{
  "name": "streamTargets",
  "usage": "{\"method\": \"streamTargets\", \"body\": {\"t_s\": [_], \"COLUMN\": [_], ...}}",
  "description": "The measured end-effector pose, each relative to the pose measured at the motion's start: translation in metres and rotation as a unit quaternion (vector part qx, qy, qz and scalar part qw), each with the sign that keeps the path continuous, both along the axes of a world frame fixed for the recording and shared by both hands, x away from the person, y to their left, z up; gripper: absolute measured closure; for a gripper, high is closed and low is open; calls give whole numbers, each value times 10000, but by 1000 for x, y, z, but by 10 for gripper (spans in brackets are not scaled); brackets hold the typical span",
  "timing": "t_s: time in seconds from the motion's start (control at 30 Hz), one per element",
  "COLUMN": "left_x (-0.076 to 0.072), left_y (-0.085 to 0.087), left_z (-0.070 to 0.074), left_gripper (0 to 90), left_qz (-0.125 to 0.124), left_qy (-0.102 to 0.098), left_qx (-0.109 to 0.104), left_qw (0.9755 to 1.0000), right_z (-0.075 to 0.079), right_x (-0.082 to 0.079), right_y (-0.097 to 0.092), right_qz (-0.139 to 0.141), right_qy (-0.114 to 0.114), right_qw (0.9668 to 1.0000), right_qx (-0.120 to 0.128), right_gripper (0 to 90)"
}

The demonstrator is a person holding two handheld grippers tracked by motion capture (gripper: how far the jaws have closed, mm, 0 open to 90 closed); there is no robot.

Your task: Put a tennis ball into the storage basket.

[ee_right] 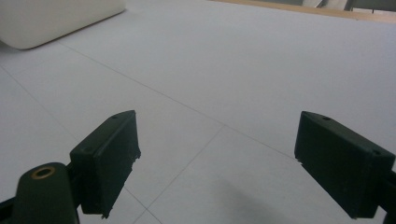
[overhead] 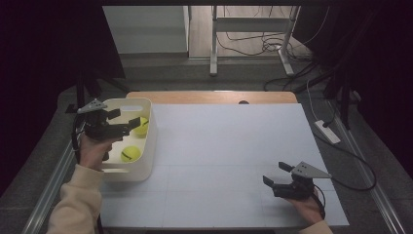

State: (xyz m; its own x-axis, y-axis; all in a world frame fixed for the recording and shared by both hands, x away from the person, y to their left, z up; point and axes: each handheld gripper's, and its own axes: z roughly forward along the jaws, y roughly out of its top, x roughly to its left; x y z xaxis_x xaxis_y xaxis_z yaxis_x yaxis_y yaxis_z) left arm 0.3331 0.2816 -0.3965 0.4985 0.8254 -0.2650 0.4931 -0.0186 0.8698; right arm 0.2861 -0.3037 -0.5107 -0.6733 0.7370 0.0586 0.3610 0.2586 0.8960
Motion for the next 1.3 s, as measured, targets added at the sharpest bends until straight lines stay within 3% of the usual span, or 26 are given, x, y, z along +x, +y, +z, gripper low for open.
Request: {"method": "streamTargets", "body": {"t_s": [0.1,0.57,0.77,1.1,1.3], "left_x": [-5,-24,-39,-54,-64], "left_y": [-5,-37,-56,-78,-94], "left_z": [2,-1,-5,-9,-13], "left_gripper": [52,60,64,68,68], "left_qz": [-140,-633,-971,-1164,-1407], "left_qy": [-78,-290,-398,-497,-548], "left_qx": [-75,-20,-40,90,88], "left_qw": [9998,9976,9945,9919,9885], "right_z": [0,0,-1,0,1], "right_x": [0,0,0,-2,-2], "right_y": [-1,1,1,1,1], "right_qz": [-10,8,12,16,18], "right_qy": [-6,-34,-11,-59,-66], "right_qw": [10000,10000,10000,10000,10000], "right_qx": [16,-45,-60,-51,-49], "right_gripper": [136,136,136,136,137]}}
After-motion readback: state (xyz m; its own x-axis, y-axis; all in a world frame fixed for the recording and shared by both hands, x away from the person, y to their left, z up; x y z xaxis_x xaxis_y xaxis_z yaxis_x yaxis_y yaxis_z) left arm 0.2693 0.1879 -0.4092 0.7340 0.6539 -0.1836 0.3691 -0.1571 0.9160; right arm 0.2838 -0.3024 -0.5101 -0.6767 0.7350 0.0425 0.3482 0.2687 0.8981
